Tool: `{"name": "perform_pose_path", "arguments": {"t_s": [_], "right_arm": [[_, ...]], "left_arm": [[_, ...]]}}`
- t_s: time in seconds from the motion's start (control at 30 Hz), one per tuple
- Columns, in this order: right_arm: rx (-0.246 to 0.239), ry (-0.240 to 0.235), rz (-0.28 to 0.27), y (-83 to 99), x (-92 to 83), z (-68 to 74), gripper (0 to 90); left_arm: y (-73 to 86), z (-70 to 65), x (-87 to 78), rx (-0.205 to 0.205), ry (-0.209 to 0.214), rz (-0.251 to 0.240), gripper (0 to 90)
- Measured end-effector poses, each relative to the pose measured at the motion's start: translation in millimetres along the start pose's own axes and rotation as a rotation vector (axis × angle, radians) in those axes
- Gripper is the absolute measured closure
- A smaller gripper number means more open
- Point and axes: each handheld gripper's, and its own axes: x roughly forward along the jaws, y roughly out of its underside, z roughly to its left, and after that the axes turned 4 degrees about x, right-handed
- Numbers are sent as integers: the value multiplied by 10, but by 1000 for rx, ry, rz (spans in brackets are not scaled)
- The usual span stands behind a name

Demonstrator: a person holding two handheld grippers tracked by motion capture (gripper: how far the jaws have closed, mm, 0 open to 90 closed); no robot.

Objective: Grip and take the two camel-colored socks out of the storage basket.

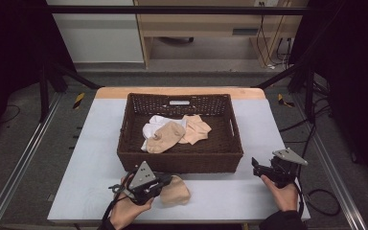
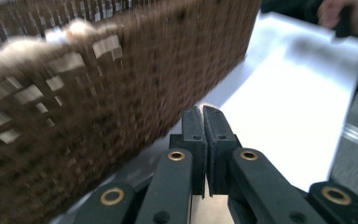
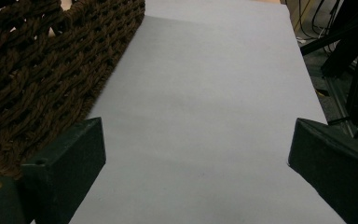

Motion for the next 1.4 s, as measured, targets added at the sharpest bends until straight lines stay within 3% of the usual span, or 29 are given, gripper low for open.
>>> {"name": "perform_pose_path", "arguments": {"t_s": [0.03,0.07,0.2,0.3,0.43,0.57,0.93,1.17,1.3,1.4], "right_arm": [[0,0,0,0,0,0,42],[-1,1,0,2,2,0,42],[-2,2,5,7,8,1,42],[-2,2,7,8,11,6,41],[-8,0,7,10,15,9,42],[-1,-1,5,6,1,2,41],[6,2,-6,0,-9,-10,41],[10,2,-18,-10,-18,-14,37],[14,2,-19,-14,-21,-16,37],[14,1,-25,-21,-26,-18,35]], "left_arm": [[0,0,0,0,0,0,875],[71,10,103,0,-5,39,876],[161,15,225,12,-14,89,873],[177,13,252,14,-18,99,864],[182,20,246,21,-40,97,777],[139,19,147,3,-40,51,683],[-137,35,-227,-11,-75,-83,634],[-383,224,-439,-41,-124,-180,626],[-492,304,-488,-45,-142,-203,629],[-661,425,-509,-39,-174,-219,628]]}}
